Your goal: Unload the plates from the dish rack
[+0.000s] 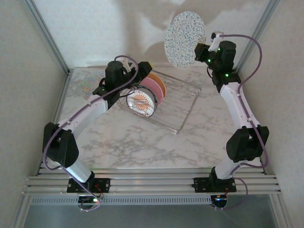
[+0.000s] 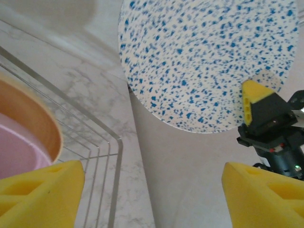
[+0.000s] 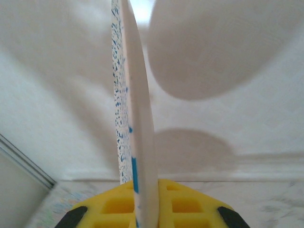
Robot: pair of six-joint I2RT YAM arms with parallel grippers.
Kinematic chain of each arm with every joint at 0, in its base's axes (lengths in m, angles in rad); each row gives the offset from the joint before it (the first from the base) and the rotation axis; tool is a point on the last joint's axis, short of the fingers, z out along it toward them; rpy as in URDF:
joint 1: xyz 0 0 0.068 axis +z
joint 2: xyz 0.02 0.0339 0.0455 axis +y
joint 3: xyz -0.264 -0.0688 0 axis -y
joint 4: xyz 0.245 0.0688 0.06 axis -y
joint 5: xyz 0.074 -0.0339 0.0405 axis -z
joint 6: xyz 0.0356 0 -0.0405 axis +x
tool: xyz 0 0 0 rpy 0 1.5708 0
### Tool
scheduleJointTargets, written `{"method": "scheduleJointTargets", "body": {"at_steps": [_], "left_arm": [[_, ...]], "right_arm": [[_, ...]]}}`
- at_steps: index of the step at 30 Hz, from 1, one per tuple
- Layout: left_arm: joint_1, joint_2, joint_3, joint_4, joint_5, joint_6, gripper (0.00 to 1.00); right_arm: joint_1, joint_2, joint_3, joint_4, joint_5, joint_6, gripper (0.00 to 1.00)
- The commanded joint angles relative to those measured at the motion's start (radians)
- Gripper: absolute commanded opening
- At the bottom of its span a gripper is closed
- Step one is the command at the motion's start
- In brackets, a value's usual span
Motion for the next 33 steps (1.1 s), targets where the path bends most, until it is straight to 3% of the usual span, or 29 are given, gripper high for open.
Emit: {"method": "scheduleJointTargets", "body": {"at_steps": [1, 7, 17, 20, 24, 28, 33], "left_arm": [[-0.013, 0.051, 0.058, 0.083, 0.063, -0.109, 0.77], [-0.017, 0.133, 0.118, 0.164, 0.103, -0.216, 0.77], [-0.021, 0.203, 0.16, 0.175, 0.115, -0.259, 0.68], [-0.021, 0.213, 0.168, 0.174, 0.117, -0.267, 0.59], [-0.021, 0.214, 0.166, 0.209, 0.117, -0.277, 0.39], [-0.02, 0.208, 0.155, 0.206, 0.109, -0.283, 0.33], [-0.021, 0.203, 0.148, 0.22, 0.107, -0.3, 0.13]], "right_arm": [[0.003, -0.037, 0.036, 0.011, -0.036, 0.303, 0.0], [0.01, -0.01, 0.055, -0.034, -0.165, 0.565, 0.0], [0.042, -0.001, 0.009, -0.012, -0.239, 0.674, 0.0], [0.047, -0.001, -0.002, -0.009, -0.247, 0.688, 0.0], [0.058, 0.0, -0.006, -0.016, -0.253, 0.688, 0.0], [0.067, 0.011, 0.007, -0.039, -0.271, 0.69, 0.0], [0.079, 0.006, 0.011, -0.077, -0.275, 0.667, 0.0]]}}
